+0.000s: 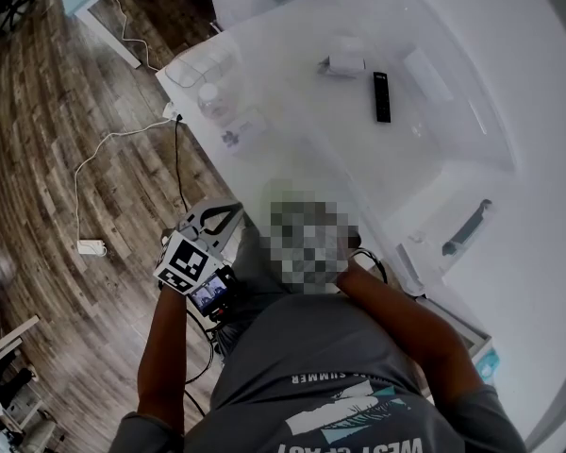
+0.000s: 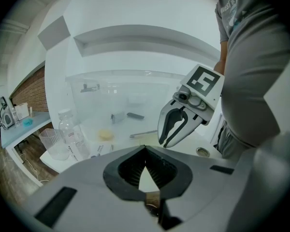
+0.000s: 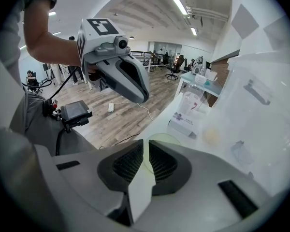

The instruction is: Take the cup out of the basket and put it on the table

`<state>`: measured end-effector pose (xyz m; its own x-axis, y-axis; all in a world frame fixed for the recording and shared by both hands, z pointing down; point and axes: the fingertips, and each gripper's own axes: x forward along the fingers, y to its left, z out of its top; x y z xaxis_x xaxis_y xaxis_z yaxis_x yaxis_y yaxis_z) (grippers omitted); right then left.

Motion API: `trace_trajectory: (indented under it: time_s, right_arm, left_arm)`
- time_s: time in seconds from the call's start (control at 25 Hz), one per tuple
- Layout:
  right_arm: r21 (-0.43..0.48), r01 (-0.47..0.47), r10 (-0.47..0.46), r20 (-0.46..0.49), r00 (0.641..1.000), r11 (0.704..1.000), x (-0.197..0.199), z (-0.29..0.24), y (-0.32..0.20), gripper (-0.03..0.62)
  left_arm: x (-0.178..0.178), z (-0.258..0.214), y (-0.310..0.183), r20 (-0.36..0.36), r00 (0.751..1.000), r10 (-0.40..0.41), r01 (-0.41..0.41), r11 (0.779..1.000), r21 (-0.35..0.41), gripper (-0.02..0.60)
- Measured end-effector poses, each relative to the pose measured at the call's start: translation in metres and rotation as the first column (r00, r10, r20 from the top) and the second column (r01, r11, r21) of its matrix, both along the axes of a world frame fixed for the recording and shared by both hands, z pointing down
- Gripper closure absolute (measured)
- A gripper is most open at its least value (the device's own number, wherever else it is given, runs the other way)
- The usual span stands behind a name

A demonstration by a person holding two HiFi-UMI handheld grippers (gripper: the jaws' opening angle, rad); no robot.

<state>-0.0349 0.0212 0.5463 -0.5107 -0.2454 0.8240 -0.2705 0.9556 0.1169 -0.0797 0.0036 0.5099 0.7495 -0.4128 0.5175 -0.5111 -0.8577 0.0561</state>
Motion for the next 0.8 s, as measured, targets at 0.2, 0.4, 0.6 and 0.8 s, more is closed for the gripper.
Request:
trace_trajectory:
  time_s: [0.2,0.4,0.6,0.8]
  right_arm:
    - [0.019,-0.009,0.008,0.029,1.0,1.0,0.004,-0.01,-0.005,0.546]
    - [0.04,-0.022,0.02,0.059,0.998,0.999,0.01,-0.02,-0.006,0.546]
    - [0.077,-0.025,0.017,0.095,0.995,0.997,0.017,-0.035,-0.006,0.549]
    - [0.07,0.065,-0.075,0.15,0.986,0.995,0.009,-0.048,0.012,0.58]
  left_arm:
    - [0.002,-0.004,-0.006,0.008,1.0,-0.002,0.001,1.0,0.011,0.572]
    - [0.013,-0.01,-0.006,0.02,1.0,0.019,-0.019,1.0,0.018,0.572]
    - [0.027,-0.021,-0.006,0.042,0.999,0.032,-0.034,0.999,0.036,0.572]
    - [0.037,-0.035,-0.002,0.071,0.996,0.047,-0.051,0.997,0.057,0.572]
